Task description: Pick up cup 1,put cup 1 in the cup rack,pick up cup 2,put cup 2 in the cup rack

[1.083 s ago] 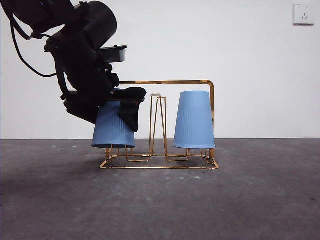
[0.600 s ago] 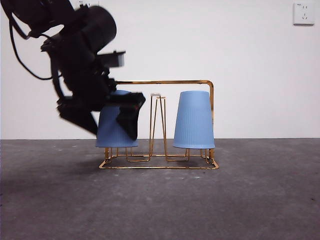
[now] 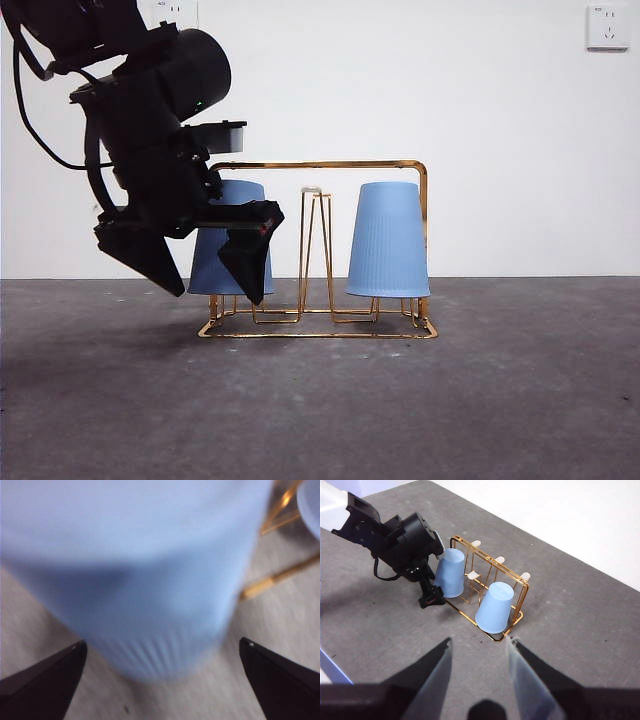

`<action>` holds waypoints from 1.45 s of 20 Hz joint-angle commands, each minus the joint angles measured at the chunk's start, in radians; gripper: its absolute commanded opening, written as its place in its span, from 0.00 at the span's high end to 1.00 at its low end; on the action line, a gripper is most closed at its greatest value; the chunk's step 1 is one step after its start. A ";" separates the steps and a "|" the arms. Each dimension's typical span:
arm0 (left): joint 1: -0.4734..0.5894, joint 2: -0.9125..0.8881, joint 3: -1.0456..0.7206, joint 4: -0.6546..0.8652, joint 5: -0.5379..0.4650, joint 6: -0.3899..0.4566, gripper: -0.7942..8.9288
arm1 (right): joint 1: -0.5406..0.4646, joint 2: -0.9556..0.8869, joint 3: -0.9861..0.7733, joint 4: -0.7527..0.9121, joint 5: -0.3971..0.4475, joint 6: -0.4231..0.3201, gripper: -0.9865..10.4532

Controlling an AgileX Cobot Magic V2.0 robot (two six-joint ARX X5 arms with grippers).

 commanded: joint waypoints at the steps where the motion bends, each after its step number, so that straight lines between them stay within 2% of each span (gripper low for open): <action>1: 0.003 0.006 0.008 -0.048 0.005 -0.003 0.30 | 0.000 -0.002 -0.004 0.005 0.004 0.010 0.75; 12: 0.000 -0.128 0.008 -0.277 0.070 -0.001 0.30 | 0.000 0.000 -0.004 -0.023 0.004 0.012 0.75; 18: -0.008 -0.322 0.008 -0.405 0.103 -0.003 0.31 | 0.000 0.007 -0.004 -0.097 0.004 0.030 0.75; 22: -0.023 -0.476 0.008 -0.489 0.180 -0.010 0.31 | 0.000 0.012 -0.004 -0.125 0.004 0.031 0.75; 27: -0.041 -0.661 0.008 -0.569 0.266 -0.060 0.31 | 0.000 0.021 -0.004 -0.141 0.003 0.056 0.75; 28: -0.045 -0.713 0.008 -0.594 0.267 -0.081 0.32 | 0.000 0.025 -0.004 -0.141 0.001 0.056 0.75; 29: -0.050 -0.761 0.008 -0.621 0.267 -0.098 0.40 | 0.000 0.026 -0.004 -0.141 0.000 0.056 0.75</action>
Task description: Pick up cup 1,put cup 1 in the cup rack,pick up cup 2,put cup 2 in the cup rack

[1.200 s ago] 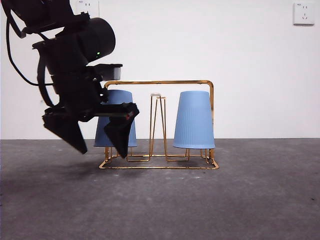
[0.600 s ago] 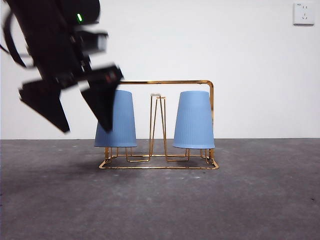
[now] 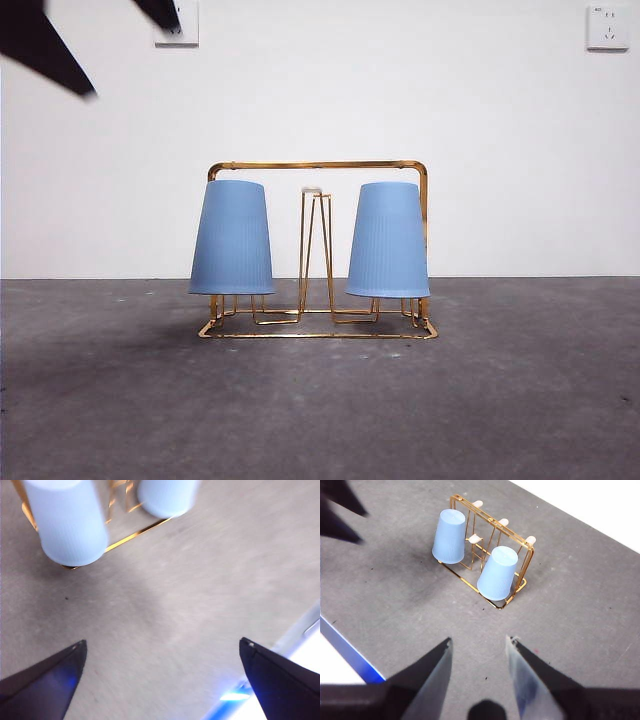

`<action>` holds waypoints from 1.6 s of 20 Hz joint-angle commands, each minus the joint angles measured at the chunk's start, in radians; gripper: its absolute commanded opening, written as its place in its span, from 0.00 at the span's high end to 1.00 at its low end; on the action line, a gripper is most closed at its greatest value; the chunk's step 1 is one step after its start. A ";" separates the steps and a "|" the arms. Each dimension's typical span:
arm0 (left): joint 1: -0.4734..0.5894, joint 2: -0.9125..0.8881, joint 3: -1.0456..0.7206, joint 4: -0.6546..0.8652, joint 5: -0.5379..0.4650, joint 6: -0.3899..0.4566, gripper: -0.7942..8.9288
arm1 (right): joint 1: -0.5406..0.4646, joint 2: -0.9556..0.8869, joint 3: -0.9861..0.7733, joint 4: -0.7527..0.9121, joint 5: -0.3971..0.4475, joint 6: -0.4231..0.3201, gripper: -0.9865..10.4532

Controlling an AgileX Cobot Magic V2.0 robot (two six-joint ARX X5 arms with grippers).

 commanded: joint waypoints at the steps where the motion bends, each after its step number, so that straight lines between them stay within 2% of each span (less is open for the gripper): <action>1: -0.012 -0.098 0.001 -0.052 0.003 -0.052 0.53 | 0.000 0.005 -0.004 -0.022 -0.001 0.018 0.75; 3: -0.018 -0.175 0.001 -0.095 0.003 -0.067 0.83 | 0.000 0.011 -0.004 -0.023 -0.006 0.019 0.77; 4: -0.018 -0.209 0.001 -0.111 0.003 -0.071 0.94 | 0.000 0.013 -0.004 -0.023 -0.016 0.022 0.86; 5: -0.018 -0.239 0.001 -0.125 0.003 -0.072 0.93 | 0.000 0.018 -0.004 -0.023 -0.028 0.022 0.93; 11: -0.018 -0.344 0.001 -0.176 0.022 -0.072 0.93 | 0.000 0.046 -0.004 -0.024 -0.113 0.051 0.92; 25: -0.018 -0.318 0.001 -0.187 0.025 -0.072 0.92 | 0.000 0.064 -0.004 -0.024 -0.081 0.064 0.91; 28: -0.017 -0.306 0.001 -0.150 0.014 -0.060 0.92 | 0.000 0.064 -0.004 -0.024 -0.081 0.064 0.91; 30: -0.017 -0.298 0.001 -0.114 -0.038 -0.059 0.92 | 0.000 0.064 -0.004 -0.024 -0.081 0.064 0.91; 32: -0.017 -0.298 0.001 0.014 -0.146 0.010 0.92 | 0.000 0.064 -0.004 -0.024 -0.081 0.064 0.91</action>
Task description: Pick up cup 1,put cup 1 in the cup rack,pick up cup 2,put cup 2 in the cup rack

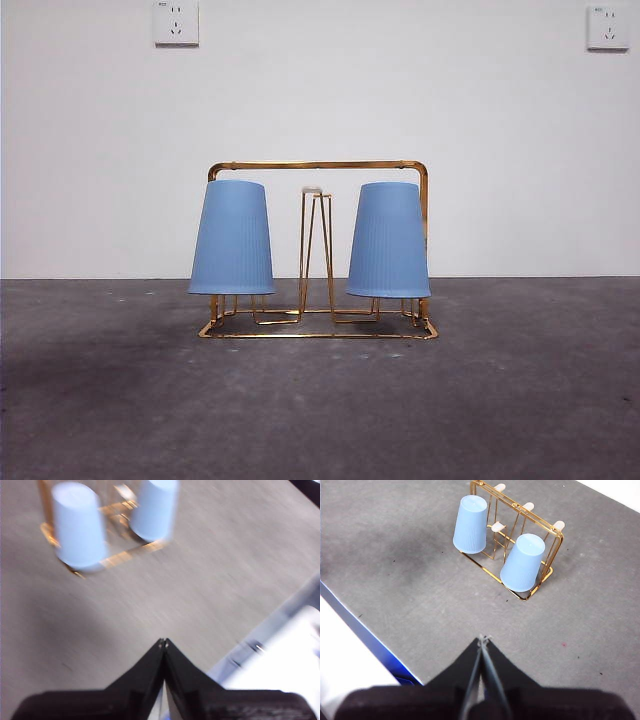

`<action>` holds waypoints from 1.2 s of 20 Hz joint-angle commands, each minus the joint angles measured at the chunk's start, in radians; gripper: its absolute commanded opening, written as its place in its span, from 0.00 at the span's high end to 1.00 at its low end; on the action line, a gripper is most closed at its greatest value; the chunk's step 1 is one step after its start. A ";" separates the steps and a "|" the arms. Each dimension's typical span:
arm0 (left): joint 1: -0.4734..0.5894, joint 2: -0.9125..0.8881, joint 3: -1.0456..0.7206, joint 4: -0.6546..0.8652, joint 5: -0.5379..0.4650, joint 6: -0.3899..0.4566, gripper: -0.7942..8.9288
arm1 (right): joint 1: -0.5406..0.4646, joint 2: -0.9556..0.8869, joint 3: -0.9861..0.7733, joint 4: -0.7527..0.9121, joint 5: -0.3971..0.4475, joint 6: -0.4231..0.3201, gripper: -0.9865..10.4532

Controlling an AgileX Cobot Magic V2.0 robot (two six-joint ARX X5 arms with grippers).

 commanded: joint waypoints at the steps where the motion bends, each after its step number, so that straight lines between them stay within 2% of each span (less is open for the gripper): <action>1: -0.001 -0.002 0.000 0.189 -0.085 0.135 0.92 | 0.000 0.000 -0.004 -0.023 0.001 0.010 0.91; 4: 0.018 -0.026 -0.003 0.391 -0.101 0.304 0.92 | 0.000 0.000 -0.004 -0.023 0.001 0.010 0.91; 6: 0.096 -0.064 -0.032 0.519 -0.100 0.420 0.92 | 0.000 0.000 -0.004 -0.023 0.001 0.010 0.91; 7: 0.150 -0.097 -0.072 0.593 -0.079 0.438 0.92 | 0.000 0.000 -0.004 -0.023 0.001 0.010 0.91; 10: 0.315 -0.229 -0.274 0.795 -0.045 0.426 0.92 | 0.000 0.000 -0.004 -0.023 0.001 0.010 0.91; 13: 0.415 -0.363 -0.499 0.882 -0.150 0.426 0.92 | 0.000 0.000 -0.004 -0.023 0.001 0.010 0.91; 17: 0.480 -0.518 -0.761 0.896 -0.176 0.411 0.92 | 0.000 0.000 -0.004 -0.023 0.002 0.010 0.91; 24: 0.536 -0.709 -1.049 0.895 -0.200 0.288 0.92 | 0.000 0.000 -0.004 -0.023 0.002 0.010 0.91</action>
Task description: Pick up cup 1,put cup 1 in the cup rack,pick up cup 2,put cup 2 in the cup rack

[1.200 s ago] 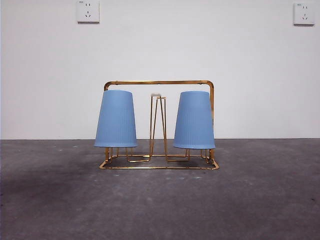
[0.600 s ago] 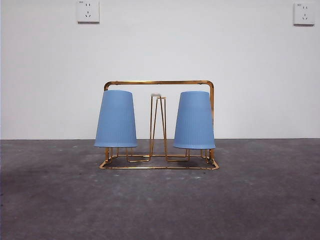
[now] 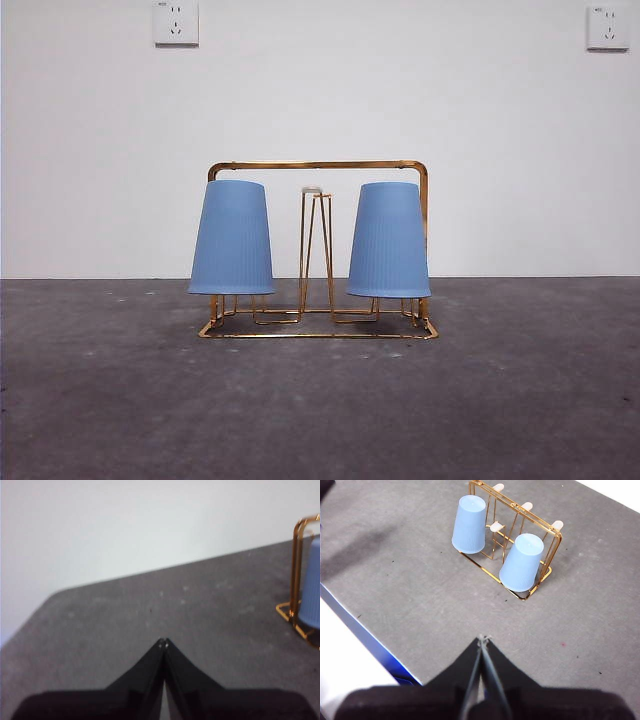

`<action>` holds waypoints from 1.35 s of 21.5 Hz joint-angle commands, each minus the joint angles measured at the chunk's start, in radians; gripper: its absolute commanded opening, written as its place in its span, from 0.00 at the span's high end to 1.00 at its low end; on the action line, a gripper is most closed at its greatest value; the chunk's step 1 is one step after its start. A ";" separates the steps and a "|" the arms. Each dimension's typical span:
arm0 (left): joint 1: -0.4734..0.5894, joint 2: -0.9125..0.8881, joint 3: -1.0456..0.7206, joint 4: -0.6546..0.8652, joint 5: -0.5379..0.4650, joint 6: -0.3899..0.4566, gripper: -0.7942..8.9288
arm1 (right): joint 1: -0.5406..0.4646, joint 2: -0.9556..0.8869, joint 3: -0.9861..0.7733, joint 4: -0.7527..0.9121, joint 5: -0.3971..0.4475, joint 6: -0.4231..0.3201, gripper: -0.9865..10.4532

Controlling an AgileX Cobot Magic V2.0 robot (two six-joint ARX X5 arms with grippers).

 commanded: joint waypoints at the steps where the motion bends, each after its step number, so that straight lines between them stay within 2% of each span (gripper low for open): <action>1: 0.008 -0.049 -0.058 0.013 0.000 -0.055 0.92 | 0.000 0.000 -0.004 -0.023 0.002 0.010 0.91; 4: 0.010 -0.053 -0.099 -0.016 0.000 -0.094 0.92 | 0.000 0.000 -0.004 -0.023 0.002 0.010 0.91; 23: 0.013 -0.041 -0.098 -0.035 0.016 -0.093 0.92 | 0.000 0.000 -0.004 -0.023 0.001 0.009 0.91; 24: 0.013 -0.041 -0.098 -0.035 0.015 -0.093 0.92 | -0.002 0.000 -0.004 -0.020 0.002 -0.017 0.91; 26: 0.013 -0.040 -0.098 -0.035 0.016 -0.093 0.92 | -0.081 -0.023 -0.004 0.042 0.031 -0.071 0.91; 27: 0.013 -0.040 -0.098 -0.035 0.016 -0.093 0.92 | -0.152 -0.040 -0.008 0.101 0.014 -0.079 0.91; 29: 0.013 -0.040 -0.098 -0.035 0.015 -0.093 0.92 | -0.346 -0.088 -0.031 0.224 -0.127 -0.071 0.91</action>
